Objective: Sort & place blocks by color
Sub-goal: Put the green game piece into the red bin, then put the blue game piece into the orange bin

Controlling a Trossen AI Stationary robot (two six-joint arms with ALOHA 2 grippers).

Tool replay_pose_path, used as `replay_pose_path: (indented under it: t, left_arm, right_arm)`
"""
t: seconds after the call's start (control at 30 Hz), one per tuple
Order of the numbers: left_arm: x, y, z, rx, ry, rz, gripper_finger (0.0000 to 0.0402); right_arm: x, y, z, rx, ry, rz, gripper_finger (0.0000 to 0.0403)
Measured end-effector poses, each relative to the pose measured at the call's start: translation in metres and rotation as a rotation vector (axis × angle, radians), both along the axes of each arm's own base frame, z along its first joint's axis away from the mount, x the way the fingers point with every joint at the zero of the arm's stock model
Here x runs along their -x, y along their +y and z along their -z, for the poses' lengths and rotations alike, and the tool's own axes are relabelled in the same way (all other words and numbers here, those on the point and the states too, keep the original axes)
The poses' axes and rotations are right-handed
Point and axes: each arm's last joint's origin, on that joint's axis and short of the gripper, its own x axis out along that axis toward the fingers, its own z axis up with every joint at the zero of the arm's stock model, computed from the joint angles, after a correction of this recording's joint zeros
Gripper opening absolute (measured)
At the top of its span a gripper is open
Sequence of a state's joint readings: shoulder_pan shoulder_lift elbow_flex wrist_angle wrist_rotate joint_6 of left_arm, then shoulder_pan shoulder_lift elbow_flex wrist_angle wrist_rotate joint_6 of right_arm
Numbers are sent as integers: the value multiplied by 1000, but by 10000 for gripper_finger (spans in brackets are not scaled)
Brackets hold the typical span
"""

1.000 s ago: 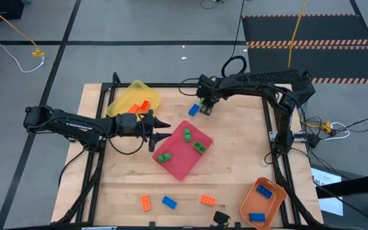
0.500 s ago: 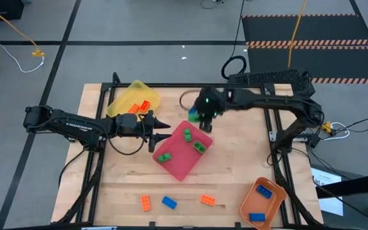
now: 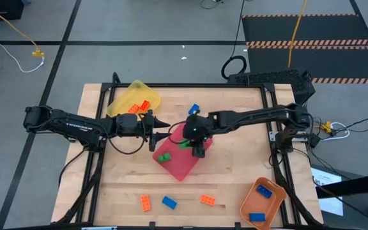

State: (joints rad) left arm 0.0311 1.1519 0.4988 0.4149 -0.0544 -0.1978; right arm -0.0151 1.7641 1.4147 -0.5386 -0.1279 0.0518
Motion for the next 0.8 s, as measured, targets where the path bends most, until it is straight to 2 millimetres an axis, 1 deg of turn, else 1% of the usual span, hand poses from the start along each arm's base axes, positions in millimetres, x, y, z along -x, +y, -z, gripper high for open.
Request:
replay_pose_path:
  t: [0.07, 0.13, 0.2, 0.37, 0.53, 0.67, 0.8]
  left_arm:
    - [0, 0, 0, 0, 0, 0, 207]
    - [0, 0, 0, 0, 0, 0, 207]
    - [0, 0, 0, -5, 0, 2, 207]
    - [0, 0, 0, -13, 3, 3, 207]
    - [0, 0, 2, -20, 19, 6, 207]
    - [1, 0, 3, -18, 35, 5, 207]
    - [1, 0, 3, -15, 36, 5, 207]
  right_arm:
    - [-3, 0, 5, -7, 8, 9, 96]
    - [-5, 0, 8, -8, 7, 14, 110]
    - [-6, -1, 9, 6, 11, 24, 134]
    - [-6, -4, 10, 105, 9, 71, 198]
    - [-7, -4, 9, 111, -4, 64, 247]
    - [-7, -8, 9, 142, -4, 73, 267]
    - [-6, -19, 6, 230, -10, 102, 270]
